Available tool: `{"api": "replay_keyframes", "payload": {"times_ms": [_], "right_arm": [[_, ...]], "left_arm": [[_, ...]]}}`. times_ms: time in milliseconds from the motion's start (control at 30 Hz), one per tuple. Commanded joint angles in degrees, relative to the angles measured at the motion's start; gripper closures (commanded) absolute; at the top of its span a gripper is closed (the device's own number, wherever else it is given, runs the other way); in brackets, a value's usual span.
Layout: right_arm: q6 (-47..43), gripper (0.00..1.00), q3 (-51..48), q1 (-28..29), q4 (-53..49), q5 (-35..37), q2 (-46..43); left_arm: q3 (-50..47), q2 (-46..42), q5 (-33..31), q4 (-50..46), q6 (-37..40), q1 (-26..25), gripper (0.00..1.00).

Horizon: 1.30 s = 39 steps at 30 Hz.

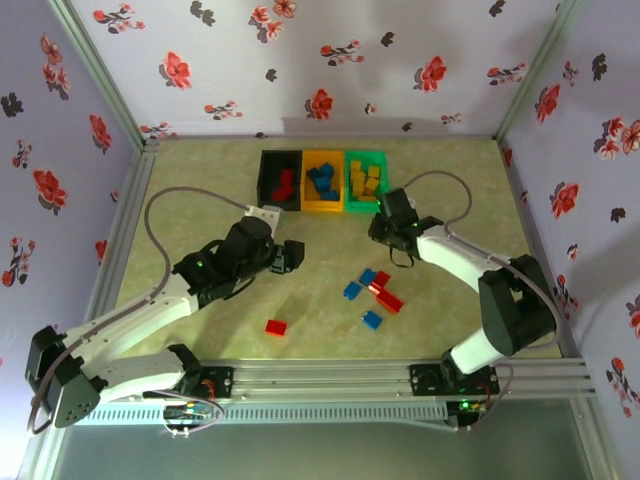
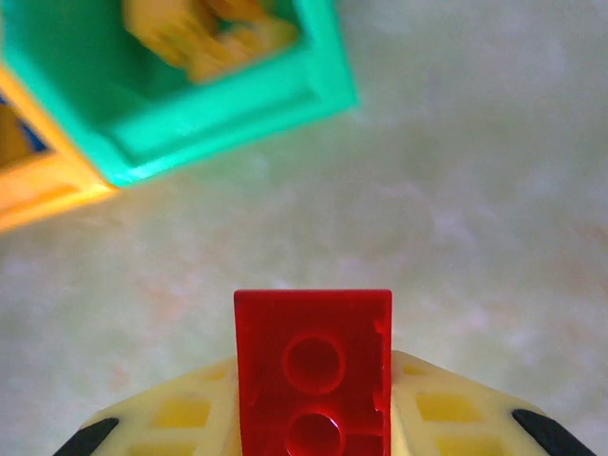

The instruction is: Sort the legos into containers by color

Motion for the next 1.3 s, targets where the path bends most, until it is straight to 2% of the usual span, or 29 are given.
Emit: {"api": "replay_keyframes", "payload": {"times_ms": [0, 300, 600, 1133, 1200, 1267], "right_arm": [[-6.3, 0.84, 5.6, 2.0, 3.1, -0.8, 1.6], [-15.5, 0.84, 22.6, 5.1, 4.7, -6.6, 11.8], [-21.5, 0.84, 39.1, 7.2, 2.6, -10.6, 24.7], [-24.3, 0.81, 67.7, 9.2, -5.0, -14.1, 46.7], [-24.7, 0.78, 72.2, 9.3, -6.8, -13.9, 49.6], [-25.2, 0.66, 77.2, 9.3, -9.0, -13.4, 52.6]], "left_arm": [[-1.7, -2.9, -2.7, -3.4, -3.3, -0.5, 0.28], [-2.5, -6.2, -7.2, -12.8, -7.2, -0.8, 0.28], [-3.9, -6.4, -7.4, -17.4, -10.2, -1.4, 0.28], [-4.5, -5.7, -8.2, -22.0, -11.6, -1.7, 0.25], [-4.9, -5.5, -7.4, -22.5, -12.0, -1.7, 0.25], [-5.2, -5.1, -6.7, -22.9, -12.6, -2.0, 0.25]]}}
